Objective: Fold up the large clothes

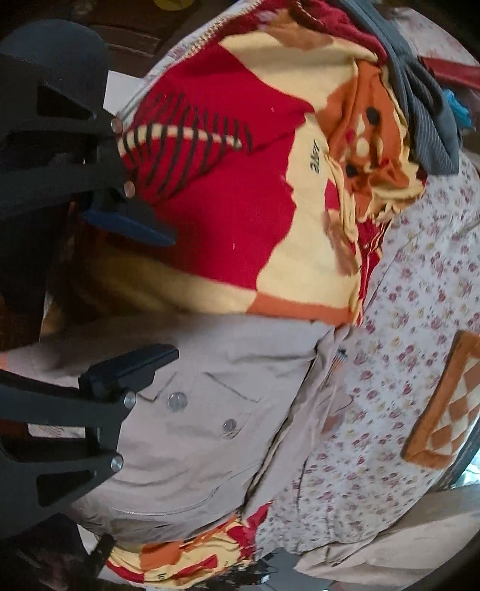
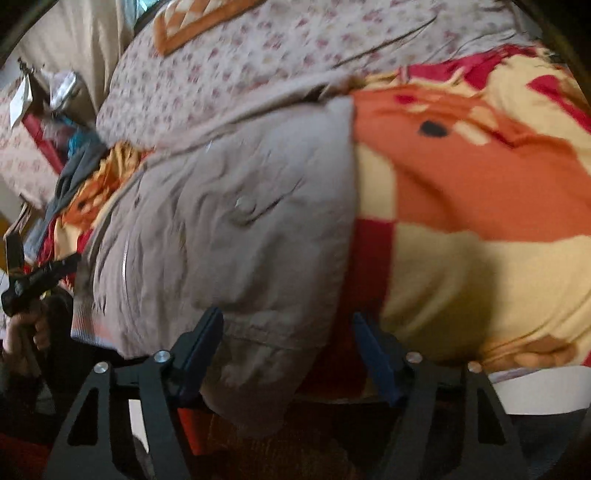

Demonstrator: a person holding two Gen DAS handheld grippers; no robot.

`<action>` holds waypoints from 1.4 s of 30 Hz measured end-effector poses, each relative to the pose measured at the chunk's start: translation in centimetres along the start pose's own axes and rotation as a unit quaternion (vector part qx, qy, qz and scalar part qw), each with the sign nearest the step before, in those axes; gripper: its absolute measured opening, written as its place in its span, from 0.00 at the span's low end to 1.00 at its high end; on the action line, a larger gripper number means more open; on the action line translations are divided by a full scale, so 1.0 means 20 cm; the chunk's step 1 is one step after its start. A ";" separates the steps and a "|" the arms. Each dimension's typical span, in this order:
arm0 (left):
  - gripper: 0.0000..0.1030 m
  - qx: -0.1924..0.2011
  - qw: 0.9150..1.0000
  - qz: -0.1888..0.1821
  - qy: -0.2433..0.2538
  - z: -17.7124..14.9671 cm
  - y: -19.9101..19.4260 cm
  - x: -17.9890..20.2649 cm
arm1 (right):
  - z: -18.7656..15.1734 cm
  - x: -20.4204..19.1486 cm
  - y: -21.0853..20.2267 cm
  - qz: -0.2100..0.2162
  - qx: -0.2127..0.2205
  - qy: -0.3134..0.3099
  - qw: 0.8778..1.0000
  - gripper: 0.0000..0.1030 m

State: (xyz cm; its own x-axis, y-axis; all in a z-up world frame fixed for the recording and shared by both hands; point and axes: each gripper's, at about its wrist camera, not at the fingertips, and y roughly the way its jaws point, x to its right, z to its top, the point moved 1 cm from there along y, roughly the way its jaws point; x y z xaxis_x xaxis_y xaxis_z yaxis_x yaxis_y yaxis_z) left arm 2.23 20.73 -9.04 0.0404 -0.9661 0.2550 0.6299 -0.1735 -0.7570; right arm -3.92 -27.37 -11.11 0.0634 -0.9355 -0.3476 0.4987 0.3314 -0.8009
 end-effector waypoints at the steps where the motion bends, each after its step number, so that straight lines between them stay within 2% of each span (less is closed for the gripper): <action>1: 0.39 0.001 1.000 -0.001 -0.004 0.00 -0.01 -0.01 | 0.00 -0.01 0.01 0.001 -0.003 -0.003 1.000 0.74; 4: 0.29 -0.006 1.000 -0.009 -0.006 -0.01 -0.01 -0.02 | -0.02 -0.02 0.03 0.047 -0.022 0.009 0.999 0.74; 6: 0.29 -0.018 1.000 -0.022 0.004 -0.03 -0.01 0.01 | -0.02 -0.02 0.04 0.078 -0.038 0.015 0.996 0.74; 10: 0.29 -0.068 0.997 -0.038 0.014 -0.10 0.04 0.05 | -0.03 0.02 0.05 0.098 -0.040 0.047 0.993 0.69; 12: 0.29 -0.091 0.995 -0.050 0.007 -0.13 0.07 0.05 | -0.04 0.02 0.08 0.099 -0.057 0.056 0.992 0.68; 15: 0.29 -0.113 0.991 -0.067 0.002 -0.14 0.09 0.05 | -0.08 -0.03 0.15 0.084 -0.095 0.039 0.991 0.67; 17: 0.29 -0.123 0.989 -0.086 0.002 -0.15 0.09 0.07 | -0.11 -0.06 0.21 0.071 -0.129 0.024 0.989 0.63; 18: 0.29 -0.126 0.987 -0.097 0.001 -0.16 0.08 0.09 | -0.11 -0.07 0.22 0.060 -0.130 0.017 0.990 0.59; 22: 0.29 -0.156 0.978 -0.138 0.025 -0.21 0.09 0.18 | -0.10 -0.06 0.18 0.080 -0.106 0.026 0.991 0.59; 25: 0.29 -0.175 0.976 -0.126 0.041 -0.23 0.13 0.23 | -0.10 -0.06 0.21 0.075 -0.110 0.022 0.991 0.59; 28: 0.29 -0.199 0.973 -0.114 0.022 -0.24 0.19 0.21 | -0.09 -0.04 0.21 0.076 -0.111 0.025 0.991 0.59; 29: 0.27 -0.203 0.972 -0.112 0.020 -0.24 0.20 0.20 | -0.09 -0.04 0.21 0.076 -0.111 0.023 0.991 0.59; 30: 0.10 -0.203 0.973 -0.109 0.020 -0.24 0.19 0.20 | -0.09 -0.04 0.20 0.076 -0.111 0.022 0.991 0.59; 31: 0.01 -0.200 0.974 -0.100 0.024 -0.24 0.18 0.20 | -0.10 -0.04 0.19 0.079 -0.113 0.021 0.990 0.56; 32: 0.01 -0.197 0.975 -0.101 0.027 -0.24 0.16 0.21 | -0.10 -0.05 0.18 0.086 -0.116 0.018 0.989 0.50; 33: 0.00 -0.192 0.975 -0.107 0.032 -0.24 0.13 0.21 | -0.10 -0.06 0.15 0.097 -0.118 0.013 0.988 0.28; 34: 0.00 -0.190 0.975 -0.112 0.039 -0.23 0.10 0.22 | -0.09 -0.08 0.09 0.116 -0.113 0.005 0.987 0.17; 37: 0.00 -0.171 0.973 -0.151 0.037 -0.18 -0.02 0.22 | -0.07 -0.17 -0.09 0.173 -0.068 -0.043 0.982 0.13; 40: 0.00 -0.147 0.971 -0.186 0.032 -0.11 -0.07 0.21 | -0.02 -0.12 -0.19 0.225 -0.014 -0.023 0.974 0.13; 42: 0.01 -0.141 0.970 -0.196 0.025 -0.10 -0.04 0.20 | 0.00 -0.05 -0.19 0.228 0.005 0.006 0.974 0.13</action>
State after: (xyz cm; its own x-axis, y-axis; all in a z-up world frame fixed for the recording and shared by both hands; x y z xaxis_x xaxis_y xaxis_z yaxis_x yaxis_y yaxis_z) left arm 0.29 16.59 -8.54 -0.2024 -0.8217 0.5328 0.3508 -0.5688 -0.7440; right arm -5.93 -27.68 -7.78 0.2710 -0.6897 -0.6715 0.4295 0.7109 -0.5569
